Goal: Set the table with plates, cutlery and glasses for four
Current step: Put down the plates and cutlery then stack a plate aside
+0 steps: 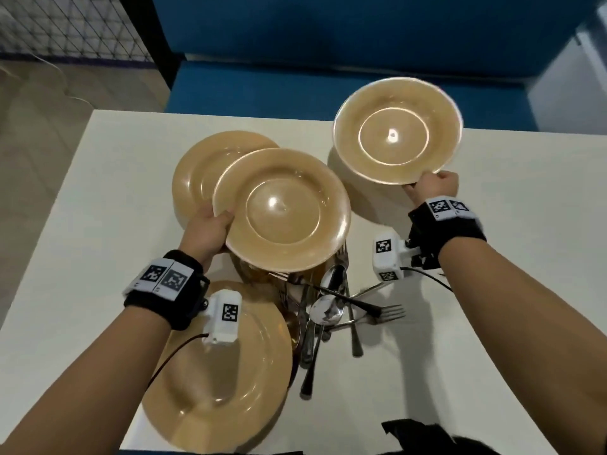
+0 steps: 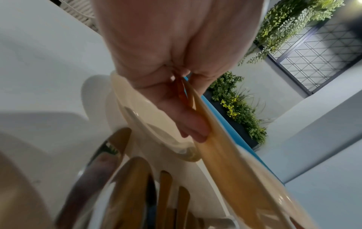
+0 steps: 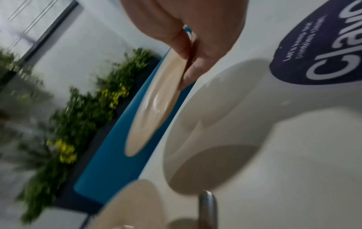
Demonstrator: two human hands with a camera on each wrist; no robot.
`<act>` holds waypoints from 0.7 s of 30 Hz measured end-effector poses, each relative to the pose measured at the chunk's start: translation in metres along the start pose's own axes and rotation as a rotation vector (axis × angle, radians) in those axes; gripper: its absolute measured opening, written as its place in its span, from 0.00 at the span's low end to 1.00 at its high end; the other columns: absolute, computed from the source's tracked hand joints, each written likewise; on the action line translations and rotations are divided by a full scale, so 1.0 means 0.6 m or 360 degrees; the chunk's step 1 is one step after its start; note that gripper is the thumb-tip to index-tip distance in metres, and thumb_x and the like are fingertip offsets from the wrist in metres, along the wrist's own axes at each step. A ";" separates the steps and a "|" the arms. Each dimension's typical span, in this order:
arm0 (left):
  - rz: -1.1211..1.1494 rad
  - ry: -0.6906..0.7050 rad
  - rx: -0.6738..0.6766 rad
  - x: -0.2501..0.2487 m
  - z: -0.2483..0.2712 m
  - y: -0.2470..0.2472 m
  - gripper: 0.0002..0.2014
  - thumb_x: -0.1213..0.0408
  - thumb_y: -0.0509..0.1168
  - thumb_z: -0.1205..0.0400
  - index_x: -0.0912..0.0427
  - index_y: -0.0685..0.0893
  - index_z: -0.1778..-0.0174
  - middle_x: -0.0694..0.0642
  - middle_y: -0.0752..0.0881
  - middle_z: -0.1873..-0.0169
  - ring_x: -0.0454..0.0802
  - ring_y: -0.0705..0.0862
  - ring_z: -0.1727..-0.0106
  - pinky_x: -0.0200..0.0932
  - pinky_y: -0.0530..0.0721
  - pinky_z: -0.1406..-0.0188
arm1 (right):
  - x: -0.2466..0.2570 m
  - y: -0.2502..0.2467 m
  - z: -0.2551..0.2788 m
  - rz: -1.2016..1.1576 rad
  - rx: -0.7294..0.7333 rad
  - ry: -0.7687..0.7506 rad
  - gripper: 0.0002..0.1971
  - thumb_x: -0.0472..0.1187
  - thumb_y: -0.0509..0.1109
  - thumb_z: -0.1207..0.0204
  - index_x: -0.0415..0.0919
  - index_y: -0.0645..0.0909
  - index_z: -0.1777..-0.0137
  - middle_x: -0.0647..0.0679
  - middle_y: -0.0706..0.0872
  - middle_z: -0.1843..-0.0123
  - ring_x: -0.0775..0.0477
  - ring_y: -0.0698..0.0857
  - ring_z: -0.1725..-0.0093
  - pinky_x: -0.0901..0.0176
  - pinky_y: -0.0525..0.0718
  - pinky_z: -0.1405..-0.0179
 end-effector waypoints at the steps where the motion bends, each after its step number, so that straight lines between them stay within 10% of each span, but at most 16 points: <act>1: 0.0009 0.0003 -0.0004 -0.002 -0.002 0.005 0.13 0.63 0.58 0.16 0.53 0.79 0.36 0.59 0.86 0.45 0.58 0.86 0.47 0.59 0.87 0.50 | 0.002 -0.005 0.003 -0.0108 0.0009 0.0023 0.10 0.23 0.57 0.27 0.33 0.74 0.50 0.40 0.82 0.56 0.38 0.84 0.51 0.48 0.90 0.55; 3: 0.0034 0.0015 -0.0001 -0.008 -0.003 0.017 0.10 0.61 0.58 0.16 0.47 0.81 0.43 0.59 0.86 0.44 0.60 0.85 0.43 0.64 0.83 0.41 | -0.003 -0.002 0.014 -0.0128 0.0112 0.0077 0.15 0.23 0.58 0.27 0.31 0.79 0.43 0.38 0.85 0.52 0.39 0.86 0.55 0.54 0.90 0.64; 10: 0.0149 0.0082 0.0009 -0.012 -0.028 0.040 0.17 0.46 0.54 0.21 0.49 0.80 0.44 0.59 0.86 0.44 0.61 0.84 0.40 0.67 0.80 0.38 | -0.034 0.065 0.106 0.0922 0.0677 -0.0232 0.20 0.37 0.61 0.25 0.42 0.77 0.32 0.41 0.85 0.43 0.39 0.86 0.46 0.41 0.87 0.44; 14: 0.0054 0.0090 0.0080 -0.022 -0.028 0.034 0.22 0.44 0.47 0.14 0.52 0.82 0.41 0.60 0.86 0.45 0.60 0.84 0.42 0.64 0.81 0.38 | -0.074 0.075 0.114 0.0536 0.0815 0.0100 0.27 0.32 0.68 0.24 0.41 0.68 0.25 0.37 0.82 0.37 0.37 0.86 0.45 0.44 0.89 0.53; 18: -0.0500 0.0165 -0.0429 -0.040 -0.064 -0.043 0.23 0.46 0.50 0.15 0.56 0.79 0.34 0.63 0.80 0.36 0.64 0.78 0.34 0.58 0.78 0.34 | -0.070 0.070 0.107 0.0329 0.0686 0.0100 0.23 0.26 0.69 0.26 0.31 0.76 0.30 0.35 0.85 0.44 0.38 0.86 0.49 0.50 0.88 0.56; 21: -0.0876 -0.0184 -0.0685 -0.021 -0.078 -0.100 0.30 0.53 0.63 0.20 0.63 0.66 0.24 0.64 0.68 0.27 0.64 0.68 0.27 0.56 0.71 0.32 | -0.066 0.066 0.101 0.0320 0.0617 0.0052 0.21 0.27 0.69 0.26 0.33 0.77 0.32 0.36 0.86 0.43 0.36 0.86 0.46 0.45 0.88 0.48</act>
Point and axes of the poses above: each hand's wrist, its own z-axis away from the middle knuckle, its own y-axis out of the palm, x = y × z, the point moved 6 cm from there along -z, towards the middle knuckle
